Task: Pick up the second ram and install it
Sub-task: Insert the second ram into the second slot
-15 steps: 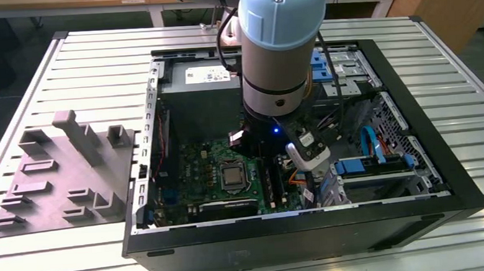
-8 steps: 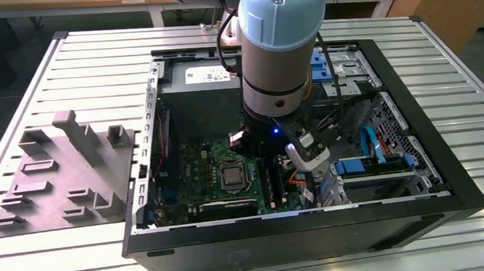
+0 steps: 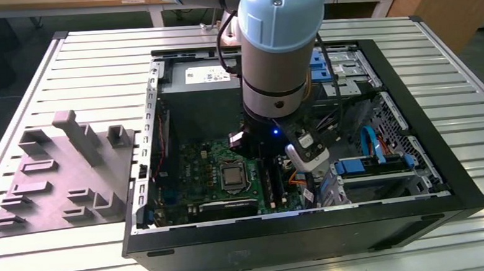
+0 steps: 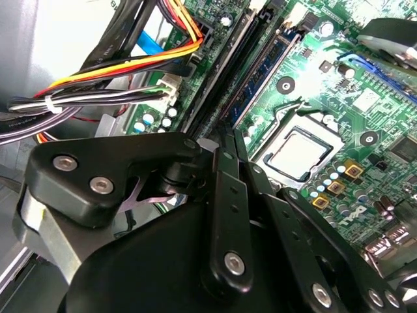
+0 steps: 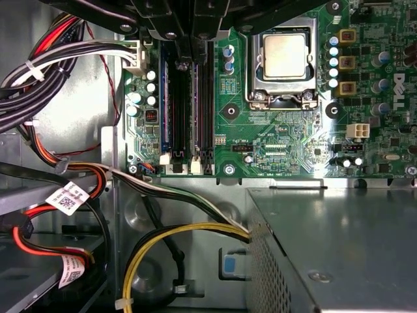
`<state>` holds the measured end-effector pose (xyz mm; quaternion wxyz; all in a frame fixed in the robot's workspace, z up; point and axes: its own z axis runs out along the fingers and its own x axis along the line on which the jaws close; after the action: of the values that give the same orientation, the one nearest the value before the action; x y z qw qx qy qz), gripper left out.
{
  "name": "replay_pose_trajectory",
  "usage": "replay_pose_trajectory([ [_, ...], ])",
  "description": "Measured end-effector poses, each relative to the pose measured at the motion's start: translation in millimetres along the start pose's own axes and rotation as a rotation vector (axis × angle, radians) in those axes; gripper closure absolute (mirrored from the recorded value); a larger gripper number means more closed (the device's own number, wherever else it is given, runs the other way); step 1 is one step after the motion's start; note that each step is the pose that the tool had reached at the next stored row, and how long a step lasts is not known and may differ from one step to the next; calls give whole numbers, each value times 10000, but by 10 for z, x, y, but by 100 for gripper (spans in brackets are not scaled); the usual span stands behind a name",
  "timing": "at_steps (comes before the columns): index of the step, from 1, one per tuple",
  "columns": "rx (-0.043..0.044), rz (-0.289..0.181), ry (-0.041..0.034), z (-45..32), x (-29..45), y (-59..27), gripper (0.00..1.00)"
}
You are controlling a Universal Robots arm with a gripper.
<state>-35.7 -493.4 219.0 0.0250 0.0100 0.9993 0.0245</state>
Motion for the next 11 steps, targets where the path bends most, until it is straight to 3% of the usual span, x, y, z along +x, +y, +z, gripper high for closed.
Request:
replay_pose_trajectory([
  [11,16,-1,0,47,4,-2,89],
])
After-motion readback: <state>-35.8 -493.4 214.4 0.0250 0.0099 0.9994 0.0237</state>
